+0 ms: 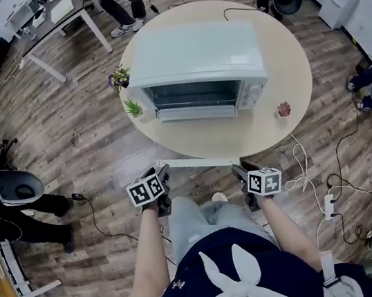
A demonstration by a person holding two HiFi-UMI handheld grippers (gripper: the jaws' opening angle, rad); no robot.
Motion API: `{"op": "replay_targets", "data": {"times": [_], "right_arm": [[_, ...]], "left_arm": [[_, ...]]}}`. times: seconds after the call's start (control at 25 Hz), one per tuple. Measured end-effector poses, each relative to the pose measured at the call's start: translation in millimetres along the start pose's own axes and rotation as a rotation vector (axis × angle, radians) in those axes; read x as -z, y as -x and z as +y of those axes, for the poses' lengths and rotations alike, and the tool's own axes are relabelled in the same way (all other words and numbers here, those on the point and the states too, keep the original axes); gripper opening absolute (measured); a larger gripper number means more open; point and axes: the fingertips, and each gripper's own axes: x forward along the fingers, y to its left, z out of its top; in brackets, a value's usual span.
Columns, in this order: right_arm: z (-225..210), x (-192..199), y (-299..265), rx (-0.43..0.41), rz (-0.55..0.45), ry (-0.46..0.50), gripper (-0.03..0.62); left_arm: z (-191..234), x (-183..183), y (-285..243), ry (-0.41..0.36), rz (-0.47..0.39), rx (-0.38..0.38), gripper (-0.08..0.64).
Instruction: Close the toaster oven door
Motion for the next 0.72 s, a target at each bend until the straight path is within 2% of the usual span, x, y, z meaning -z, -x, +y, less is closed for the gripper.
{"op": "replay_targets", "data": {"times": [0.24,0.48,0.72], "right_arm": [[-7.4,1.7,-9.6,0.008,0.025,-0.02,0.195],[-14.1,0.7,-17.2,0.031,0.034,-0.067,0.187],[-16.2,2.5,-21.7,0.047,0.051,-0.08,0.178]], "left_arm": [[7.0,4.3,-12.7,0.053,0.017,0.003,0.279],[18.8,9.2,-28.1,0.174,0.047,0.016,0.278],[21.3,8.7,-35.2,0.172,0.058,0.028,0.276]]}}
